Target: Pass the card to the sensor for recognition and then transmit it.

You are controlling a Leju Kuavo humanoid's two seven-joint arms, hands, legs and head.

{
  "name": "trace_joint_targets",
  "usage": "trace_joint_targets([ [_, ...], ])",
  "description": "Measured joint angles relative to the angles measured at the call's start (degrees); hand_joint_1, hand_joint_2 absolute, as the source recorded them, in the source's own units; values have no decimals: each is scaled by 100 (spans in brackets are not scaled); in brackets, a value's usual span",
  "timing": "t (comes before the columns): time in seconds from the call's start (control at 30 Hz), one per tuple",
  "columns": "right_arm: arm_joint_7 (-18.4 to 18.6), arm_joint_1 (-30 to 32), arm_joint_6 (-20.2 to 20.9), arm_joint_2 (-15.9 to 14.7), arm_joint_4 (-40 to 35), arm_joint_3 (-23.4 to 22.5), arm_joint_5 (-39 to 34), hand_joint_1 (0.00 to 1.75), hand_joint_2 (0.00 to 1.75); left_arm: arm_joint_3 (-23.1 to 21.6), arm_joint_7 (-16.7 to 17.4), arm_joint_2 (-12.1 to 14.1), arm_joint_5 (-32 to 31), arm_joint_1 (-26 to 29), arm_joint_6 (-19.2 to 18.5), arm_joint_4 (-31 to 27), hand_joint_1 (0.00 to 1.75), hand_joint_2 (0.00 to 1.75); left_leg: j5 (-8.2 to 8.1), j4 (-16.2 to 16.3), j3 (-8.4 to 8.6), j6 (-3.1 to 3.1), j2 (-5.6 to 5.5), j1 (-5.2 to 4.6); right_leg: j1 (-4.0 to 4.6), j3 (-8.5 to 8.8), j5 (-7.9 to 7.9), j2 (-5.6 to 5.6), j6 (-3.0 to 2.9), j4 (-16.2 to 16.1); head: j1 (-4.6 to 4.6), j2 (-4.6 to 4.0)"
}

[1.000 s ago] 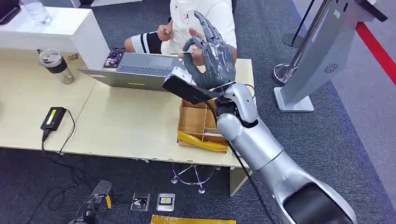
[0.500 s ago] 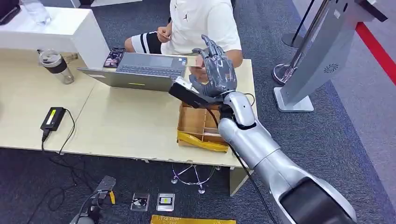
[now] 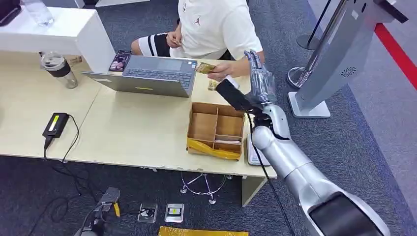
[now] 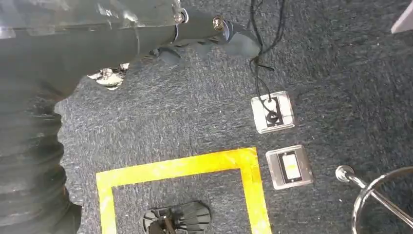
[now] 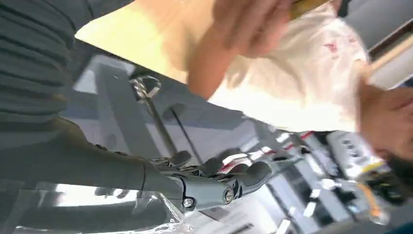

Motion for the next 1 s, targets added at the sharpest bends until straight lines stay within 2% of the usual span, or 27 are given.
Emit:
trace_joint_targets([
  [0.1,184,308,-113,-415,-221,-349,-487,0,175,0,-18,30,85,80,22,4,0,175,-3,1,3,4,0,-1,-2,2,0,-1,0,-3,0,0],
  [0.2,146,618,-208,-854,-438,-755,-974,0,175,9,-61,74,169,200,33,13,0,175,-5,2,1,6,-3,-4,-5,1,0,-4,1,-5,-2,0],
  [0.33,-261,980,-633,-1494,-488,-1426,-1748,0,175,28,-85,131,227,337,63,35,0,175,-8,1,-5,11,-7,-8,-9,0,0,-14,1,-7,2,0],
  [0.47,-632,1293,-980,-1902,-435,-1968,-2172,0,175,35,-85,155,230,378,87,48,0,175,-9,1,-5,11,1,-9,-11,-3,0,-11,2,-7,0,0],
  [0.57,-974,1580,-1030,-2083,-305,-2423,-2678,0,175,35,-85,155,234,399,103,55,0,175,-9,1,-4,11,0,-7,-8,-2,0,-11,2,-8,-2,0],
  [0.67,-1248,1864,-1016,-2112,-4,-2888,-3035,0,175,35,-85,155,251,427,118,61,0,175,-9,-1,-9,11,-3,-6,-7,-2,-1,-14,2,-6,-4,0],
  [1.0,-1462,2351,-960,-1966,841,-3687,-3679,0,175,37,-85,155,293,458,125,70,0,175,-9,-1,-12,11,-4,-8,-9,-3,-1,-14,2,-5,-2,0],
])
